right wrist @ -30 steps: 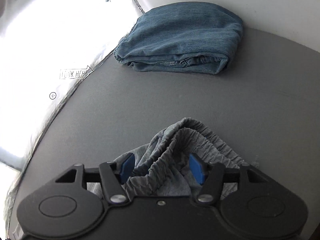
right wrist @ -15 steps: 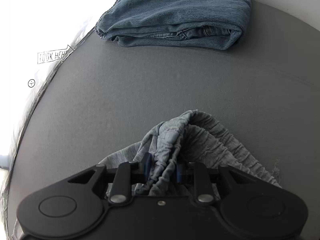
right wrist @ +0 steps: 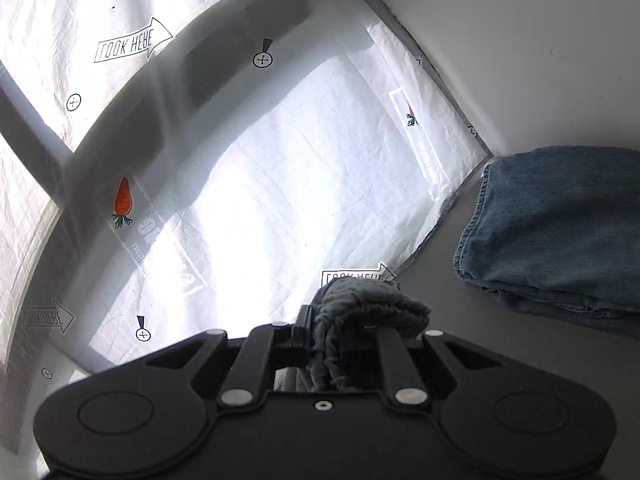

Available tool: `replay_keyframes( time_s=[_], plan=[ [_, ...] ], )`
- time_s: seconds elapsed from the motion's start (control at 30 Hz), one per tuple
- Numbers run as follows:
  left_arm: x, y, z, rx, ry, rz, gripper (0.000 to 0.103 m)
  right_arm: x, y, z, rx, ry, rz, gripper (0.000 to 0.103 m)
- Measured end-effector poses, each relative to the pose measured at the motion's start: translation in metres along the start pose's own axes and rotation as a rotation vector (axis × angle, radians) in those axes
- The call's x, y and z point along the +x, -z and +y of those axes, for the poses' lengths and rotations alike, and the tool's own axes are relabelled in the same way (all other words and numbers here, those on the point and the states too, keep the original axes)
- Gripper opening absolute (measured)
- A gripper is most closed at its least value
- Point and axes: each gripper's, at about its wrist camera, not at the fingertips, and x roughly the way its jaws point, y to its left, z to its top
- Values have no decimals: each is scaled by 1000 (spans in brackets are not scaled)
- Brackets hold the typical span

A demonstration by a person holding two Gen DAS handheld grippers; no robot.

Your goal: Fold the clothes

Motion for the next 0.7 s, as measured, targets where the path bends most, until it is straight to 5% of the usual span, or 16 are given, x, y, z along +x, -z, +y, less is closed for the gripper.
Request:
replay_keyframes(
  time_s=[0.1,0.27,0.47,0.7],
  plan=[
    [0,0,0,0,0,-1,99,5,18,-34,-13,147,61,12],
    [0,0,0,1,1,-1,99,25,66,-113,36,350,280,19],
    [2,0,1,3,0,6,100,-14,100,-137,27,409,244,50],
    [4,1,0,-1,-2,3,101,-48,125,-138,-97,459,213,64]
  ],
)
